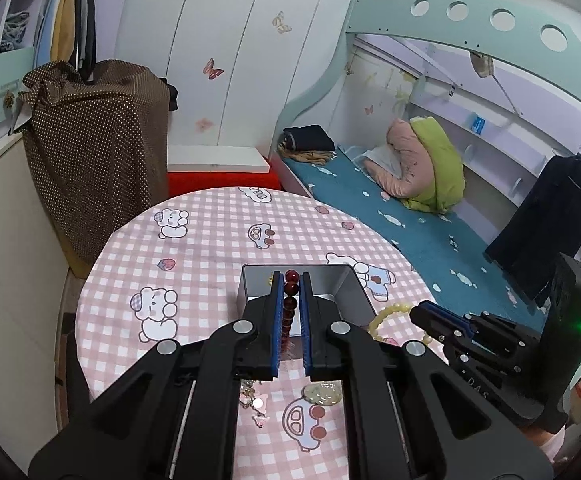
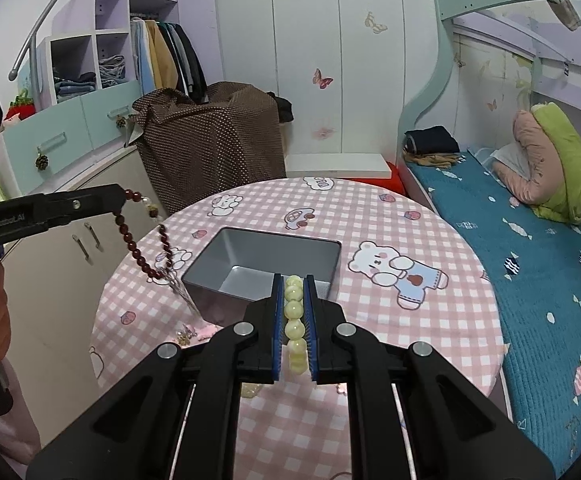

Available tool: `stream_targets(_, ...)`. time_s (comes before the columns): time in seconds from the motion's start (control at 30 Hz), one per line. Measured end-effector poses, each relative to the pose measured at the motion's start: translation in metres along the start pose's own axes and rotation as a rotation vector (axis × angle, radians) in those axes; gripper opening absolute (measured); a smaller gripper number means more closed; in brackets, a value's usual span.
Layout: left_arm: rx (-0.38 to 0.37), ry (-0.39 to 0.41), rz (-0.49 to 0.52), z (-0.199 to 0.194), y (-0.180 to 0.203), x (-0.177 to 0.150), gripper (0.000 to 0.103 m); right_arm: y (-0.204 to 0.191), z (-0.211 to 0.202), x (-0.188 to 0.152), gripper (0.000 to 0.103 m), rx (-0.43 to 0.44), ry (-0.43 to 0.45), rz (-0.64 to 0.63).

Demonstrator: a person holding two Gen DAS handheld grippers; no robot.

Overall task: Organize jewelry
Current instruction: 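Carry both bracelets over the tin box and open both tools to drop them inside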

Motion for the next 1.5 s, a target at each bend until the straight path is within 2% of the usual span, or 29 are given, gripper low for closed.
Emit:
stream_targets(0.23,-0.03,0.01,-0.008,0.003,0.004,0.011,0.008,-0.006,0.004,0.019,0.009,0.017,0.03,-0.021)
stream_targets(0.4,-0.04,0.017,0.014,0.007,0.012,0.026,0.008,-0.002,0.019,0.028,0.009,0.018,0.021,-0.014)
stream_targets(0.6,-0.053,0.013,0.013,0.018,0.016,0.037,0.008,0.004,0.042,0.028,0.009,0.025,-0.018,0.011)
stream_targets(1.0,-0.072,-0.028,-0.01,0.048,0.015,0.037,0.008,0.013,0.084,0.012,0.012,0.066,-0.132,0.056)
stream_targets(1.13,-0.08,-0.037,-0.015,0.055,0.014,0.037,0.008,0.006,0.083,0.01,0.023,0.148,-0.138,0.068)
stream_targets(1.2,-0.076,-0.04,-0.016,0.057,0.013,0.038,0.008,-0.002,0.078,0.01,0.038,0.193,-0.136,0.066)
stream_targets(1.23,-0.075,-0.043,-0.015,0.058,0.013,0.038,0.008,-0.004,0.076,0.01,0.05,0.197,-0.133,0.059)
stream_targets(1.27,-0.073,-0.044,-0.012,0.059,0.012,0.037,0.008,-0.007,0.074,0.01,0.053,0.197,-0.13,0.042)
stream_targets(1.4,-0.08,-0.046,-0.02,0.06,0.011,0.037,0.008,-0.024,0.078,0.004,0.051,0.218,-0.141,-0.015)
stream_targets(1.5,-0.081,-0.048,-0.017,0.061,0.011,0.037,0.008,-0.03,0.09,-0.002,0.042,0.22,-0.169,-0.025)
Point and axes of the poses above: each gripper's, at about its wrist camera, not at the fingertips, and z roughly the way its jaws point, y to its right, x to its top, the point moved 8 cm from there along z, roughly the way its jaws point, and after that the axes turned 6 degrees about y, right-handed, at the moved point
